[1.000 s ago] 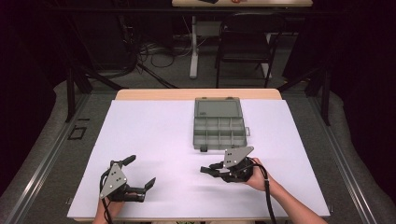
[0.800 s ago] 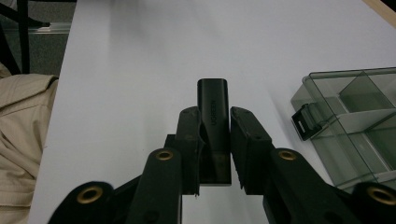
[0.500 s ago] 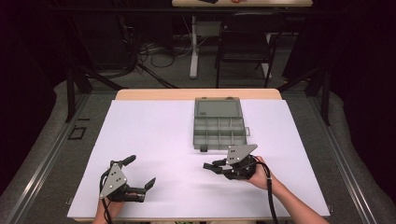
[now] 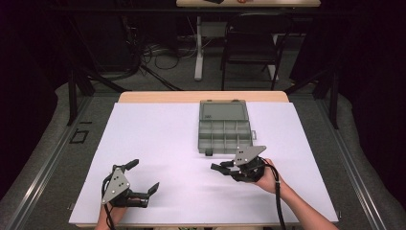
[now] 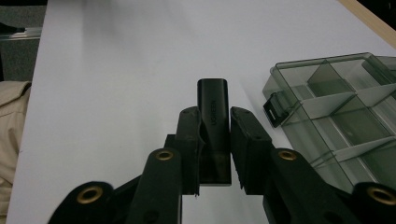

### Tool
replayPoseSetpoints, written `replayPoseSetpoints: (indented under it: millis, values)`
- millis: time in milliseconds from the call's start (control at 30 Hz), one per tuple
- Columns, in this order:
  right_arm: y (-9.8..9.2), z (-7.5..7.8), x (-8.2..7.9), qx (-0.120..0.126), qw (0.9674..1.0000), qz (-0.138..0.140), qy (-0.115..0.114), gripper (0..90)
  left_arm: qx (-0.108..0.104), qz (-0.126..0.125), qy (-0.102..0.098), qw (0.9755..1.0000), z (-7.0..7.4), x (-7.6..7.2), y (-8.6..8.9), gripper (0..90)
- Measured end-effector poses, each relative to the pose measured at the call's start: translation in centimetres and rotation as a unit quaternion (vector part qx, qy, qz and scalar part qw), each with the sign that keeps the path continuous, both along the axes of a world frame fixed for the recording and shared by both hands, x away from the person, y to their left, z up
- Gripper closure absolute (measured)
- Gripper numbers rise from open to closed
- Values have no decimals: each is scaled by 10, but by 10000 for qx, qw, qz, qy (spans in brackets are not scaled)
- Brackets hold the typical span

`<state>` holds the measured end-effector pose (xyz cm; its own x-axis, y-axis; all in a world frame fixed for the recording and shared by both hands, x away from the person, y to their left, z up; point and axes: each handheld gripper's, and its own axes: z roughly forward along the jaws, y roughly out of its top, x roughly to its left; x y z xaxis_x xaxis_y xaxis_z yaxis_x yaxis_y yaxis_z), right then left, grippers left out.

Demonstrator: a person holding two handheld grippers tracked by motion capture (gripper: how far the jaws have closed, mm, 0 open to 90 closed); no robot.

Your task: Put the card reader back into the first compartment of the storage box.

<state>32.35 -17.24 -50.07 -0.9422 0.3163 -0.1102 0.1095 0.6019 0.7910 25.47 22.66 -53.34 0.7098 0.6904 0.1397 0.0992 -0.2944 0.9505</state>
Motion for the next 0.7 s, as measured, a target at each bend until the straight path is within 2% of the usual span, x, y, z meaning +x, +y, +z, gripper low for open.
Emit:
replayPoseSetpoints:
  millis: [700]
  values:
    - [-8,5,7,22,9994,-344,-21,738,14,-19,3,10000,0,1,-2,1]
